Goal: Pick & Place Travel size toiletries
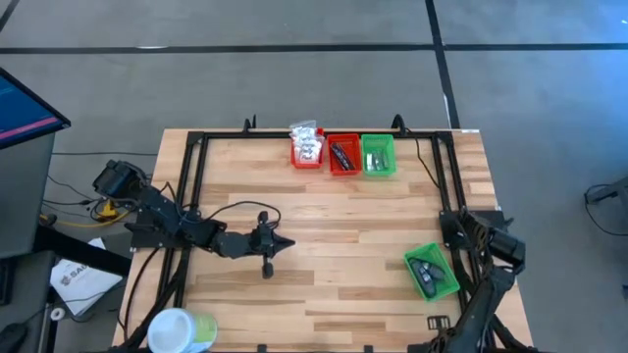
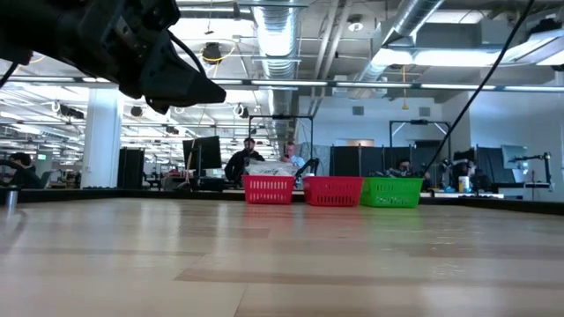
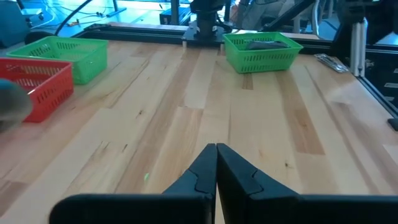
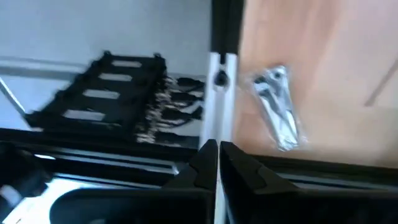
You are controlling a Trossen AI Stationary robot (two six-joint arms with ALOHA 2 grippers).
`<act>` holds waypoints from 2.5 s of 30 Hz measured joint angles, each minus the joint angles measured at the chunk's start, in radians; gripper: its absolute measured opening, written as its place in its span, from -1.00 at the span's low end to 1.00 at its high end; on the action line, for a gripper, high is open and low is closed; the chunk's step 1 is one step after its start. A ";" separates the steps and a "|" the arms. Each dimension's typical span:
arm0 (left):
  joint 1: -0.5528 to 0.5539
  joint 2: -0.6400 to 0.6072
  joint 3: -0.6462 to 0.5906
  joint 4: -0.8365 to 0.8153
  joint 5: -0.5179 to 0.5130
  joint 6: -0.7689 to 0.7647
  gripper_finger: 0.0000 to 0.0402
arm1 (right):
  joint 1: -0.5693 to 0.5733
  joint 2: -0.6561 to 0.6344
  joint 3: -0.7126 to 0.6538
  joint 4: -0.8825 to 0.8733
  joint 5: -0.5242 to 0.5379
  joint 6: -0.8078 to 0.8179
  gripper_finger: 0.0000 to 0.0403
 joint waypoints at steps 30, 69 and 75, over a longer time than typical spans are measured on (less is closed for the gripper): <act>0.003 0.000 0.000 0.007 0.023 0.007 -1.00 | -0.008 0.094 0.000 -0.202 -0.117 -0.076 -0.94; 0.001 0.000 0.000 0.005 0.035 0.007 -1.00 | 0.001 0.095 -0.036 -0.156 0.011 -0.081 -0.15; 0.001 0.000 0.000 0.006 0.047 0.007 -1.00 | 0.002 0.096 -0.069 -0.141 -0.032 -0.081 -0.18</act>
